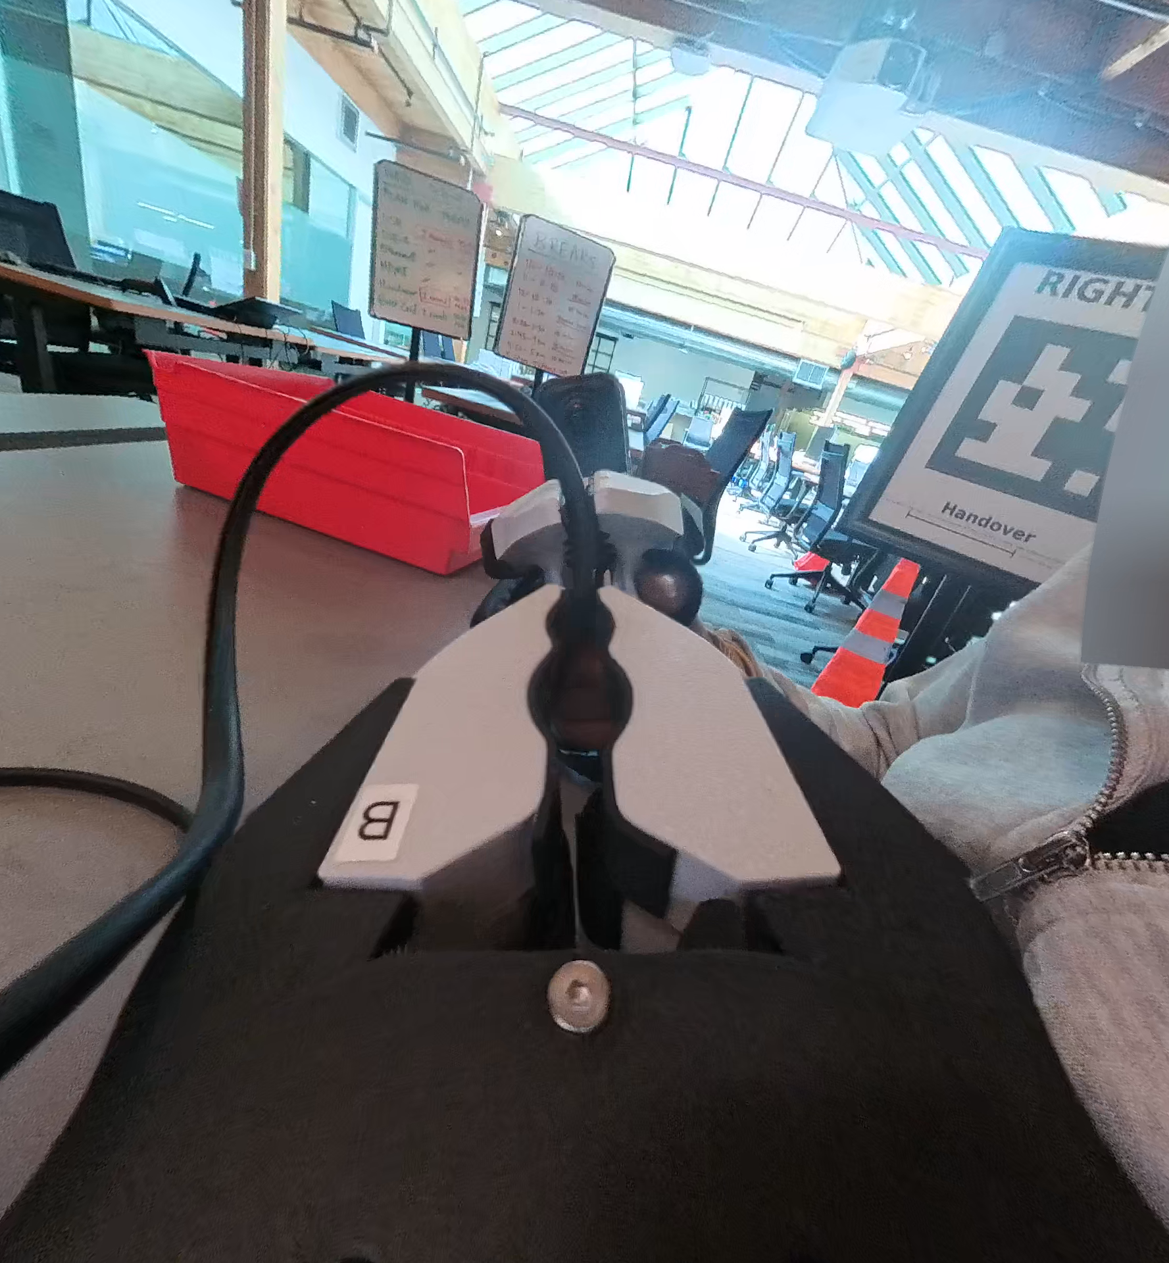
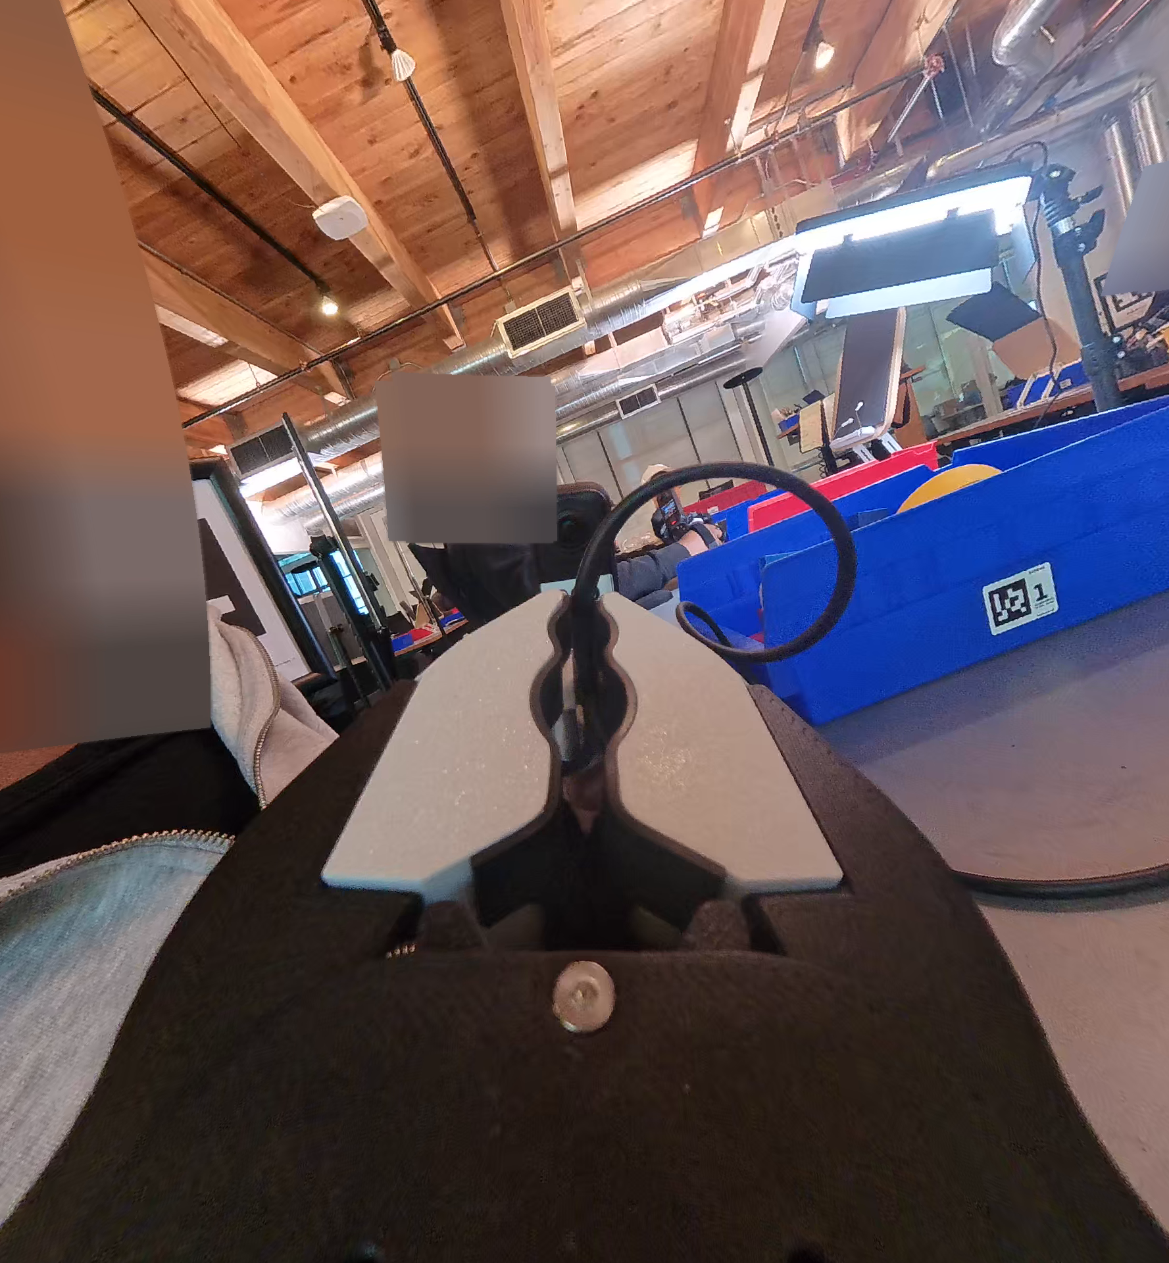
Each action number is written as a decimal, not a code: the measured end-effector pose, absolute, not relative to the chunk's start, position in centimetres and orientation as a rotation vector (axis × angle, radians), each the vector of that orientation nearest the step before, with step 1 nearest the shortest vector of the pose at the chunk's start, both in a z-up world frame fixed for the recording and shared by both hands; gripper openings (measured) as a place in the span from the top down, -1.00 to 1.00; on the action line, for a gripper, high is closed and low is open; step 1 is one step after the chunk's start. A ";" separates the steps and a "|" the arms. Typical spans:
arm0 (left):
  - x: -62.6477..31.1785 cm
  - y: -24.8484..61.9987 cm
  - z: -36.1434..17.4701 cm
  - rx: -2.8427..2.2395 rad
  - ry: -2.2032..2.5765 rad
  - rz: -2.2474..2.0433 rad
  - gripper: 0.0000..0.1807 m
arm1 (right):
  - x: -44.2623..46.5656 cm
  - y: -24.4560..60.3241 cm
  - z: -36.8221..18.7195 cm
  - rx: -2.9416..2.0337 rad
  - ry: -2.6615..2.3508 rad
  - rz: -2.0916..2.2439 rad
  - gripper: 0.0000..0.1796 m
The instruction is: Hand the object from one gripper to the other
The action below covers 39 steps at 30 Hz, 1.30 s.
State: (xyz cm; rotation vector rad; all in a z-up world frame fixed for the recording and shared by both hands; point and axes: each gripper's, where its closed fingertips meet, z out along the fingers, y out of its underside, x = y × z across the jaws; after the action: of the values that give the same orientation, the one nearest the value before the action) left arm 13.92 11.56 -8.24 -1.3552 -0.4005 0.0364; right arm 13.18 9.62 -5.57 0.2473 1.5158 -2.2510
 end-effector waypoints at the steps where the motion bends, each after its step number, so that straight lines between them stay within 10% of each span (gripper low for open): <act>1: 14.0 11.5 -8.1 -1.343 -0.400 0.019 0.95 | 13.1 9.6 -5.6 0.251 1.513 -2.253 0.94; 9: 14.2 9.6 -5.6 -1.112 -0.409 -0.171 0.96 | 13.6 8.5 -6.4 0.283 1.525 -2.138 0.62; 17: 14.4 9.3 -4.9 -1.051 -0.394 -0.225 0.96 | 15.9 7.2 -8.2 0.150 1.692 -1.985 0.96; 26: 14.4 11.1 -7.0 -1.234 -0.421 -0.156 0.70 | 13.4 9.6 -5.5 0.249 1.444 -2.179 0.96; 39: 14.1 10.0 -6.0 -1.133 -0.424 -0.184 0.96 | 13.1 9.3 -5.7 0.288 1.461 -2.184 0.78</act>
State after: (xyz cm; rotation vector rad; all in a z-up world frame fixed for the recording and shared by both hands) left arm 14.08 9.99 -5.96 -1.1326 -0.4237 -0.1835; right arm 13.13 9.31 -5.72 0.2883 1.4610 -2.1843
